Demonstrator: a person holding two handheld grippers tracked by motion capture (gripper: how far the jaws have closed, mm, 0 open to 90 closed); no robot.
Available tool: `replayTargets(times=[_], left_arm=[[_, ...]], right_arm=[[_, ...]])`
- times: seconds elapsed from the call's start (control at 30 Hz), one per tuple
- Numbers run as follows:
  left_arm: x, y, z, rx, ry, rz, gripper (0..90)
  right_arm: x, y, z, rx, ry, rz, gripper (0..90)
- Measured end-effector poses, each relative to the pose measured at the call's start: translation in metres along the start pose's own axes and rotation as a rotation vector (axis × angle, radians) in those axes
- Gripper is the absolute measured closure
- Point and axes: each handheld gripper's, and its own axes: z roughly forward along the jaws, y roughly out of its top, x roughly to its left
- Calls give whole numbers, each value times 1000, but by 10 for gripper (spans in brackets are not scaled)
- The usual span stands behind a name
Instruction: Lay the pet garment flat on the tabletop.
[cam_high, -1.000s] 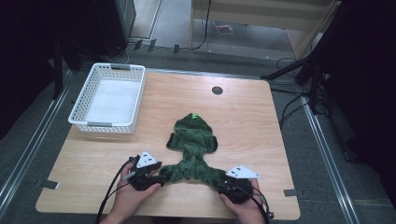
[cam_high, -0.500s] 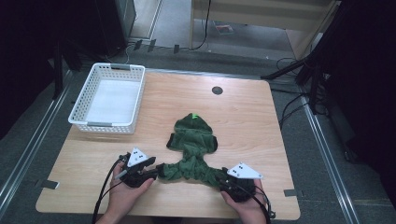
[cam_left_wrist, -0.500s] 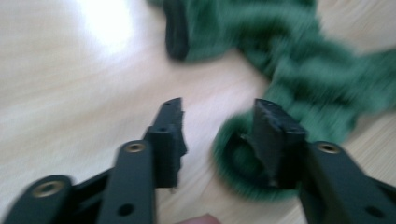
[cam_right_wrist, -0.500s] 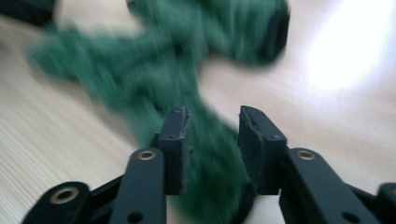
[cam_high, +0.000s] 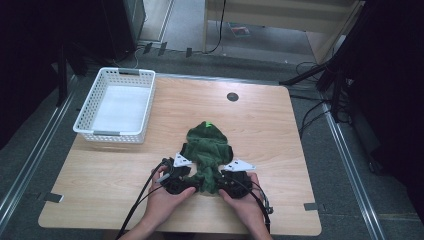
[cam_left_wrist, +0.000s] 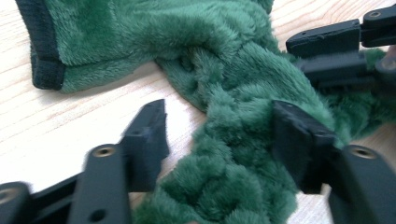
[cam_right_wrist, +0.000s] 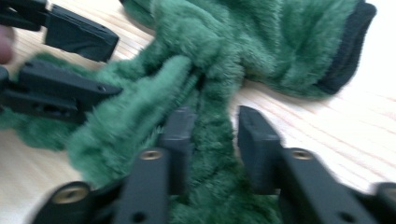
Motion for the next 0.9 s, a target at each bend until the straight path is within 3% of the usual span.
replayTargets(times=[0.07, 0.17, 0.2, 0.27, 0.33, 0.4, 0.47, 0.53, 0.57, 0.6, 0.63, 0.7, 0.77, 0.83, 0.9], left_arm=[[-2, -1, 0, 3, -10, 29, 560], [-1, -1, -2, 25, 0, 64, 760], [1, 0, -5, 36, 7, 77, 783], [4, 2, -11, 37, 69, 122, 823], [3, 2, -18, 33, 170, 205, 828], [2, 1, -21, 30, 186, 231, 825], [-2, -1, -21, 55, 159, 278, 776], [0, -1, -19, 72, 124, 247, 546], [4, -1, -19, 61, 74, 194, 509], [12, 1, -20, 42, -9, 97, 491], [18, 3, -20, 20, -50, 22, 469], [25, 8, -20, -23, -89, -57, 462], [22, 12, -14, -16, -99, -75, 452], [17, 13, -5, 15, -74, -55, 425], [14, 12, 2, 28, -48, -44, 429]], right_arm=[[-1, -2, 1, 7, -7, -14, 819], [0, -2, -1, -2, -24, -46, 879], [0, -1, -3, -5, -30, -46, 884], [-2, 1, -9, -28, -68, -49, 891], [-3, 3, -16, -47, -91, -52, 892], [-3, 3, -21, -56, -89, -67, 889], [-1, 2, -20, -38, -80, -83, 874], [1, 1, -19, -11, -47, -82, 781], [0, 1, -21, -37, -37, -70, 726], [-1, 1, -22, -55, -21, -54, 691], [-3, 1, -25, -79, 6, -20, 655], [-5, 3, -28, -120, 27, 39, 583], [-5, 5, -24, -117, 25, 75, 501], [-2, 7, -15, -107, 60, 133, 429], [4, 7, -7, -82, 84, 151, 369]])
